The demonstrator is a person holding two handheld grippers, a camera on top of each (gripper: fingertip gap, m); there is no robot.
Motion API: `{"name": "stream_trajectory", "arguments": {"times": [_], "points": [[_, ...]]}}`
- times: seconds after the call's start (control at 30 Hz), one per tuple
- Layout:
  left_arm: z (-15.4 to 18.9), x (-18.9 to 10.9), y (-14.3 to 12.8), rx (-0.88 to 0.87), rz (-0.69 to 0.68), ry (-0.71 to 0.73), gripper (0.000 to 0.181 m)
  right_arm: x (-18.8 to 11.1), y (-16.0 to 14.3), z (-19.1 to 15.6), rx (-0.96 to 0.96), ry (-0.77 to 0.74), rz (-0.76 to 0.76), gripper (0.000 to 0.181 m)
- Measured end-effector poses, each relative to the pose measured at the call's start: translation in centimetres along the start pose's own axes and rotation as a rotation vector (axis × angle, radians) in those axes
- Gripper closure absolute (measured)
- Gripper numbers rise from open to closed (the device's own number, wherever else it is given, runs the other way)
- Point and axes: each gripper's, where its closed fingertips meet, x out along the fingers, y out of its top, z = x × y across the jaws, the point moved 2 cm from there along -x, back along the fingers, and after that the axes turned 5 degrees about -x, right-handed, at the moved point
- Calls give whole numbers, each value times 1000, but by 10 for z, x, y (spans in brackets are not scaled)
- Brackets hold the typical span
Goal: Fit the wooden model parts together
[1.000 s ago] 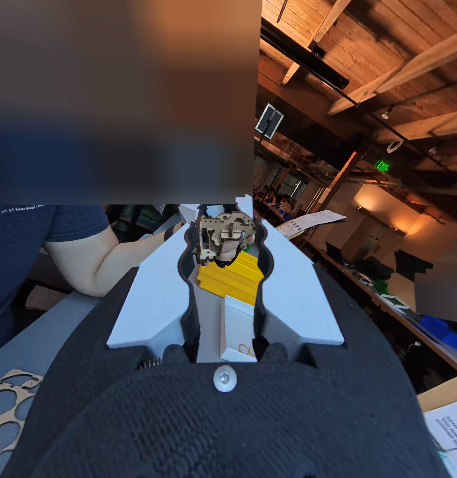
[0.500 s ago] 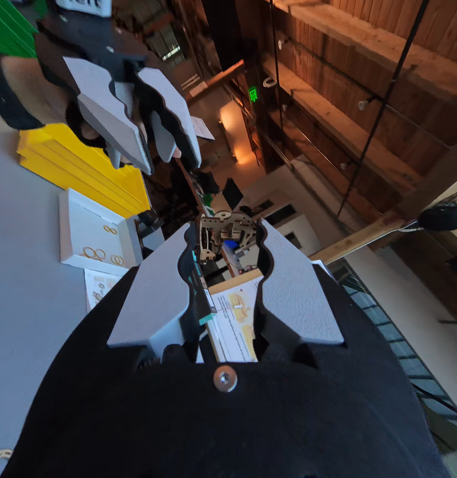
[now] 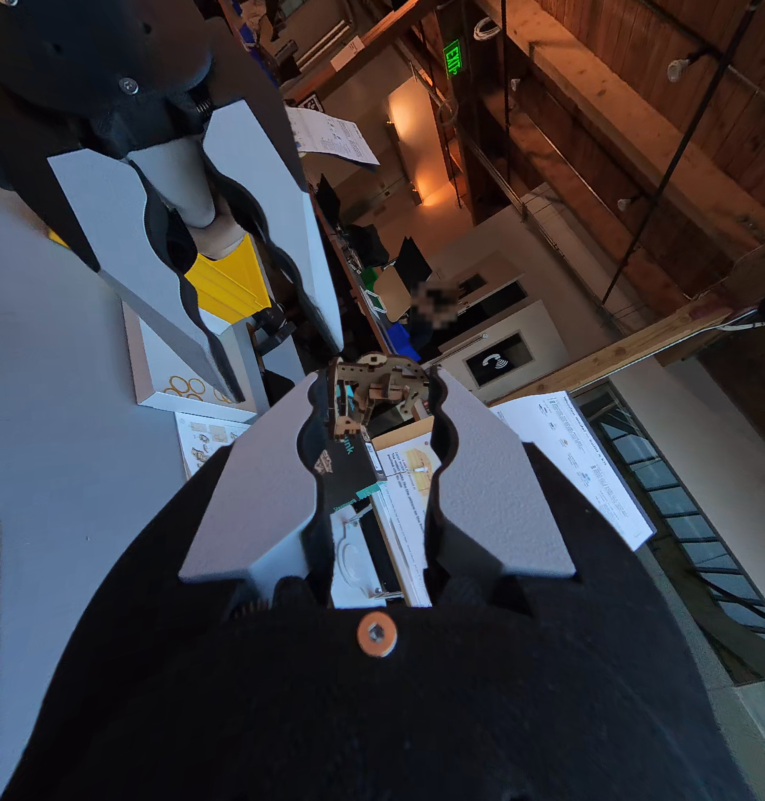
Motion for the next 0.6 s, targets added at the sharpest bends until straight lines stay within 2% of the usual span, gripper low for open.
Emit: {"name": "stream_trajectory", "arguments": {"times": [0.33,0.6], "points": [[2,0,2,7,12,-8,144,0,1,2,163,49,30,136],[3,-4,-4,-3,-20,-35,148,1,-2,1,210,85,43,136]]}}
